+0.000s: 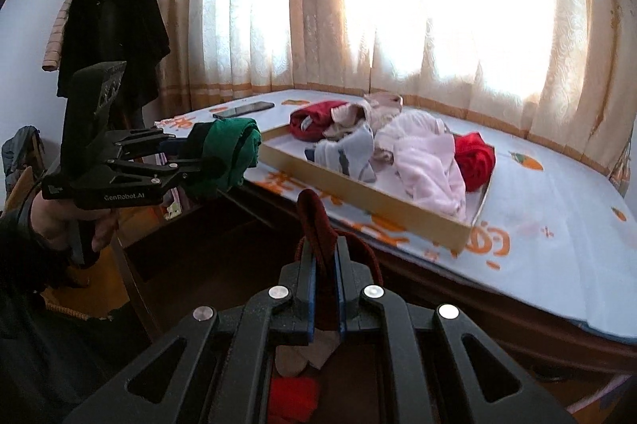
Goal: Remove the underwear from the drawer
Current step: 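Lift both garments out of the drawer and carry them over the tray, then lower both garments into the tray and open both grippers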
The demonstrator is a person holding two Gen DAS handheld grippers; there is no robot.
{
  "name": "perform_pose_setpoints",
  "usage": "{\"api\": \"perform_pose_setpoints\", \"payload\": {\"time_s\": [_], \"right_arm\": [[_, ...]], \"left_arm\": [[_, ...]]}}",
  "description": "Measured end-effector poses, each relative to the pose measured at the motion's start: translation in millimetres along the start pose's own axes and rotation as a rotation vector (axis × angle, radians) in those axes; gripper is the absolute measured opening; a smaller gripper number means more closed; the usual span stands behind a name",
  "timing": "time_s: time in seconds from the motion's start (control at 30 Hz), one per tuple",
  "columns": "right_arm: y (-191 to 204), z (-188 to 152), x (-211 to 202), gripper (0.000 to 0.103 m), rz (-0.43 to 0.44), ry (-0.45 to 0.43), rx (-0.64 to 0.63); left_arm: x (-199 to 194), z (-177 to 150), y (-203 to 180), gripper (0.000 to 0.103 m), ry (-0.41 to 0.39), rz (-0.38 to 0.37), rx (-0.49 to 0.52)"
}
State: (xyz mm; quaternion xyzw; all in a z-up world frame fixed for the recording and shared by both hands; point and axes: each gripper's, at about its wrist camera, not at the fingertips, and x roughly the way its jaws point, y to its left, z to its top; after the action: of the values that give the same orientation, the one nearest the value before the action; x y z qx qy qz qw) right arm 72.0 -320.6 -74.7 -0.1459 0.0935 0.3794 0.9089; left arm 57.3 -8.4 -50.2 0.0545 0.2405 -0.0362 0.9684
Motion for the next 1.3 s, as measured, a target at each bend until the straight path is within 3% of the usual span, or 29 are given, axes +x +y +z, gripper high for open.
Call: {"api": "perform_pose_setpoints", "payload": {"time_s": [0.67, 1.3], "right_arm": [[-5.1, 66.6, 8.0, 0.009, -0.012, -0.058, -0.063], [-21.5, 121.5, 62.6, 0.009, 0.000, -0.029, -0.034]], "left_arm": [[6.8, 50.0, 29.4, 0.044, -0.055, 0.041, 0.022], [60.1, 80.7, 61.1, 0.044, 0.024, 0.056, 0.001]]}}
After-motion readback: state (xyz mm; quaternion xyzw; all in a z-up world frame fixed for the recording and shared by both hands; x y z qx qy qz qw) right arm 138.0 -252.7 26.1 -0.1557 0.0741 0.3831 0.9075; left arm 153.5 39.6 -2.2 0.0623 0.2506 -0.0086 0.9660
